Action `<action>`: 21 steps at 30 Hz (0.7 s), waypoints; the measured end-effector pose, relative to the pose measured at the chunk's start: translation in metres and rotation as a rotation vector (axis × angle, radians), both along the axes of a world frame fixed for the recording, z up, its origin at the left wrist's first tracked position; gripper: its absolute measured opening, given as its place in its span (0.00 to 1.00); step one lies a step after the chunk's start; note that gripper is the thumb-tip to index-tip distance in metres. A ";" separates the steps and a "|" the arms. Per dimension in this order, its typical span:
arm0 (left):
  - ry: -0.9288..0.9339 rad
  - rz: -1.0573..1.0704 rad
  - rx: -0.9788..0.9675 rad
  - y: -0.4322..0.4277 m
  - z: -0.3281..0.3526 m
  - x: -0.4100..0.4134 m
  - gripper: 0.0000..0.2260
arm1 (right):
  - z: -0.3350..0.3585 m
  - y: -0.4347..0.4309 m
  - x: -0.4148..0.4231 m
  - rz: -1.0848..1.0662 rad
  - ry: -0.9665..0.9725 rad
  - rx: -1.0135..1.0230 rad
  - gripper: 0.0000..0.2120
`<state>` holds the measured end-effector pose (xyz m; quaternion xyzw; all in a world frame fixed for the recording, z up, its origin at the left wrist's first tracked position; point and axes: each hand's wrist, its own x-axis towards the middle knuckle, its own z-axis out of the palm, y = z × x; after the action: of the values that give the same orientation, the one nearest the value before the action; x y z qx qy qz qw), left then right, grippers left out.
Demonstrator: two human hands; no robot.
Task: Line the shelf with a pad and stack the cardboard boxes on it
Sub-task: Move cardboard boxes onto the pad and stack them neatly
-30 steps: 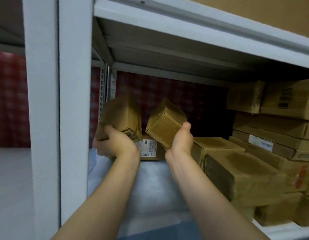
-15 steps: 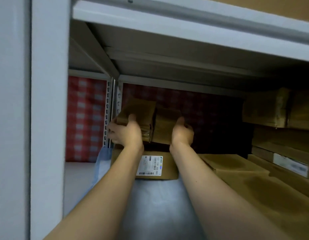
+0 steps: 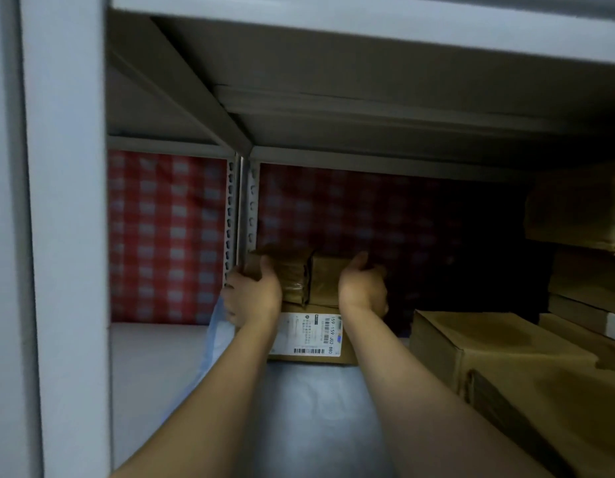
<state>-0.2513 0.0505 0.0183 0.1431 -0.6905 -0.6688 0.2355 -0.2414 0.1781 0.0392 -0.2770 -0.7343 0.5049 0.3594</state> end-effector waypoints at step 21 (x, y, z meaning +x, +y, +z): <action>0.131 0.108 -0.117 0.010 -0.013 0.016 0.26 | -0.006 0.005 0.007 0.049 0.068 -0.010 0.32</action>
<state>-0.2351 0.0603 0.0057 0.1220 -0.7027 -0.6217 0.3237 -0.2340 0.1829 0.0334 -0.2434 -0.7256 0.5263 0.3705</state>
